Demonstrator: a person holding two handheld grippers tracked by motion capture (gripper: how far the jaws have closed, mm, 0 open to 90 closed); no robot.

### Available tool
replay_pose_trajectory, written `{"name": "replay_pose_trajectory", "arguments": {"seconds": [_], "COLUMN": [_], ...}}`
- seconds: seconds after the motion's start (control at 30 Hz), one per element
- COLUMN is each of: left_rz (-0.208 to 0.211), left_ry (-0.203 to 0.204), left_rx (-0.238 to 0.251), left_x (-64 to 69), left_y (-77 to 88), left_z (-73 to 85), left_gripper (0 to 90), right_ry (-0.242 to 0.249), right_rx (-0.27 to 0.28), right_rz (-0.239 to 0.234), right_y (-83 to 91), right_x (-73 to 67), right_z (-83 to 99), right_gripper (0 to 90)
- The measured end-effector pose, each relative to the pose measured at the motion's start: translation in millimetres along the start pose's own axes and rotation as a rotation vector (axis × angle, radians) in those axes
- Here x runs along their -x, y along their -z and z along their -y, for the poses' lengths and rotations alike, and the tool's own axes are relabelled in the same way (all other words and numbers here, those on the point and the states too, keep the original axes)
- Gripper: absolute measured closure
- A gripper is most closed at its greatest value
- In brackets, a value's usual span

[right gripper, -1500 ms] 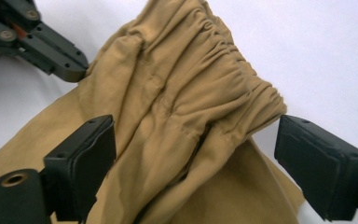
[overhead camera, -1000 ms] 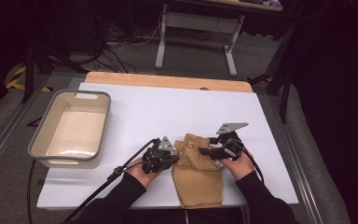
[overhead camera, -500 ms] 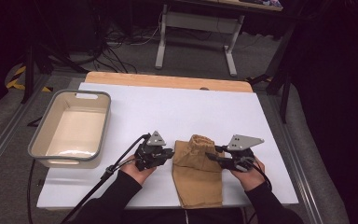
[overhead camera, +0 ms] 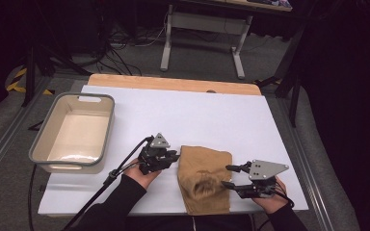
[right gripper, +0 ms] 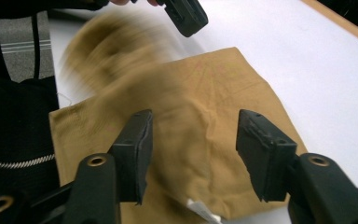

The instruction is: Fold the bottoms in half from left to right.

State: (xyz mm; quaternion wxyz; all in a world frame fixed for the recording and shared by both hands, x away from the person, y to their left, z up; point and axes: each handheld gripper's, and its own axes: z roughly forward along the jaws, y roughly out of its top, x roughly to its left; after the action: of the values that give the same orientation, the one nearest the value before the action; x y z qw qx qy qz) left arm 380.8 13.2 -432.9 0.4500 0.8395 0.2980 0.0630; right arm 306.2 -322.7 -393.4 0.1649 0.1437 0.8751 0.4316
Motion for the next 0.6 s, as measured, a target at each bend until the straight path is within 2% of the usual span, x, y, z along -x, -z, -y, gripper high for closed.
{"name": "replay_pose_trajectory", "arguments": {"seconds": [0.07,0.2,0.23,0.3,0.33,0.5,0.6], "left_rz": [-0.002,0.002,0.002,-0.001,-0.001,-0.010,-0.026], "left_ry": [0.002,0.006,0.007,0.008,0.008,0.009,-0.003], "left_rx": [0.001,0.002,0.001,0.004,0.006,0.007,0.005], "left_x": [-0.7,-0.6,-0.6,-0.6,-0.8,-1.2,-1.3], "left_y": [-0.5,-0.9,-0.7,-0.2,-0.3,-0.3,0.5], "left_z": [-0.1,-0.8,-1.0,-1.3,-1.5,-1.4,-1.6], "left_gripper": [75.9,74.2,73.8,72.8,71.9,69.0,67.1], "right_ry": [-0.011,-0.085,-0.114,-0.145,-0.173,-0.209,-0.239], "right_rx": [0.018,0.010,0.000,-0.011,-0.034,-0.111,-0.136], "right_rz": [0.010,0.056,0.080,0.094,0.114,0.171,0.173], "right_y": [7.1,9.3,7.4,3.4,-1.1,-19.9,-30.4], "right_x": [1.5,11.6,15.9,22.0,26.8,45.2,58.4], "right_z": [2.0,7.0,8.8,11.0,12.1,11.7,11.5], "right_gripper": [41.9,36.4,35.5,34.3,33.9,34.0,33.8]}}
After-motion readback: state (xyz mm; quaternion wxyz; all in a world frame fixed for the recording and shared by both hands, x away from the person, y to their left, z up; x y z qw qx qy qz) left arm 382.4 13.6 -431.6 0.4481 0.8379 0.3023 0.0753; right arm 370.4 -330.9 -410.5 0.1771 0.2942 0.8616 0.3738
